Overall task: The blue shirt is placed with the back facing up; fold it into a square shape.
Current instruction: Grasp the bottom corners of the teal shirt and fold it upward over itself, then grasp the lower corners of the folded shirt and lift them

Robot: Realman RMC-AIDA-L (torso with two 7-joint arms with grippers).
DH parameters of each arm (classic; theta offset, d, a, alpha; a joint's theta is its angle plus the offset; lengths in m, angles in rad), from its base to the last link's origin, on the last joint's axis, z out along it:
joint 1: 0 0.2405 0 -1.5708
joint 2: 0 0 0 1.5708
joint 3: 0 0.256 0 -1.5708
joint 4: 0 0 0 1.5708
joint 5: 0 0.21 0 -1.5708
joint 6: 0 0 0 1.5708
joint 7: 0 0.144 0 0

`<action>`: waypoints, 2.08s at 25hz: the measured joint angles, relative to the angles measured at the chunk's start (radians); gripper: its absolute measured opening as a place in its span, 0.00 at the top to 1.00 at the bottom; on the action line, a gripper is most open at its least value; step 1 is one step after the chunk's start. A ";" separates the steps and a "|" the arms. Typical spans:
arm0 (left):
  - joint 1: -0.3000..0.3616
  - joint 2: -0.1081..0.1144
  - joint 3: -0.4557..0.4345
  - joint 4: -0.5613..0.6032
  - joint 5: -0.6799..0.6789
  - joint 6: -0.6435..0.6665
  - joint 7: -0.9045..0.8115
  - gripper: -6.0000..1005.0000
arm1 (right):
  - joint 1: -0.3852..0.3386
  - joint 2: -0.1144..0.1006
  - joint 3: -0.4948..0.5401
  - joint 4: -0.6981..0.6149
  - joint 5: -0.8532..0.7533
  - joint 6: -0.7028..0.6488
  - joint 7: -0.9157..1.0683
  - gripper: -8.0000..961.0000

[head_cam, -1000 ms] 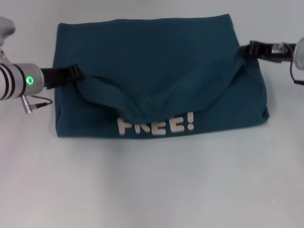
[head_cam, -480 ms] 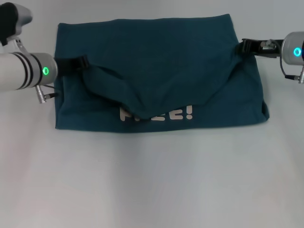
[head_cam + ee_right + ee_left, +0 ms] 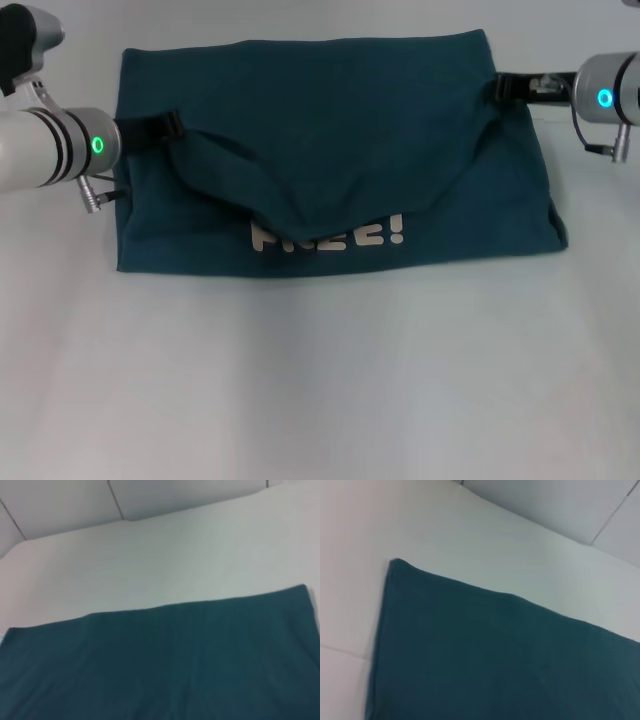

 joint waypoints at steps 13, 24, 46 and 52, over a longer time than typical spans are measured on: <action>-0.005 -0.016 0.009 0.010 0.001 -0.018 -0.007 0.94 | 0.041 -0.010 -0.011 0.019 -0.021 -0.013 0.017 0.90; -0.008 -0.025 0.045 0.007 -0.008 -0.014 -0.059 0.80 | 0.074 -0.016 -0.012 0.021 -0.261 -0.037 0.183 0.89; 0.203 0.001 0.041 0.236 -0.168 0.276 -0.150 0.27 | -0.360 -0.040 0.128 -0.244 0.284 -0.681 -0.030 0.13; 0.319 -0.016 0.041 0.327 -0.239 0.433 -0.085 0.27 | -0.502 -0.040 0.192 -0.221 0.349 -0.864 -0.101 0.14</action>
